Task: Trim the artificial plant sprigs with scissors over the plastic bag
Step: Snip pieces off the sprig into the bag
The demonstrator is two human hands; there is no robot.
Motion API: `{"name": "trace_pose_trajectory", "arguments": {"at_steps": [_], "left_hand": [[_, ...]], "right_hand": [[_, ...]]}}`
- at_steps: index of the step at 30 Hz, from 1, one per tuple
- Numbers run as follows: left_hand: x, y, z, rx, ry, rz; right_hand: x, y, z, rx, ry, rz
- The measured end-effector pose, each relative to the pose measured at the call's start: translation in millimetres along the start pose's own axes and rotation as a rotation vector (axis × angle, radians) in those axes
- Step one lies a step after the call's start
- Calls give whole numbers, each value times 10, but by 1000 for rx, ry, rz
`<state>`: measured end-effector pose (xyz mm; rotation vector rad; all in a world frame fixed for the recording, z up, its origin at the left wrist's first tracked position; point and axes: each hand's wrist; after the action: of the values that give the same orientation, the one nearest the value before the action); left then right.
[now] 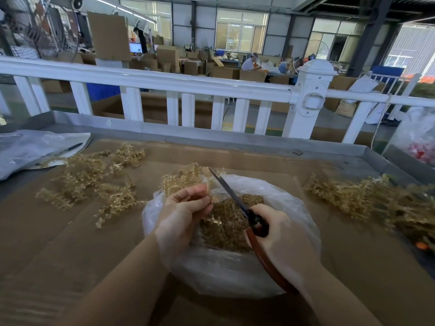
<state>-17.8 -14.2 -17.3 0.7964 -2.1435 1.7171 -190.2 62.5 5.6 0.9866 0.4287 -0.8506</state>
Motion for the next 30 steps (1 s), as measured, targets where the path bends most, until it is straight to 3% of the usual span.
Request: {"name": "trace_pose_trajectory", "arguments": {"at_steps": [7, 15, 23, 30], "left_hand": [[-18, 61, -21, 33, -42, 104], [25, -116, -14, 12, -103, -160], [29, -198, -58, 37, 98, -152], [15, -201, -77, 36, 107, -79]], "right_hand": [[20, -11, 8, -4, 34, -25], [17, -69, 5, 23, 80, -95], [66, -89, 21, 55, 90, -98], [45, -98, 9, 15, 103, -79]]}}
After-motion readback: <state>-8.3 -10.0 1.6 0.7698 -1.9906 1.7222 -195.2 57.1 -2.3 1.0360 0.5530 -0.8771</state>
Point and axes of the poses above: each hand's wrist, its own z-axis towards the middle knuckle, its own x-axis out of the palm, y = z × x, and after that the axes turned 12 degrees about -y, right-handed
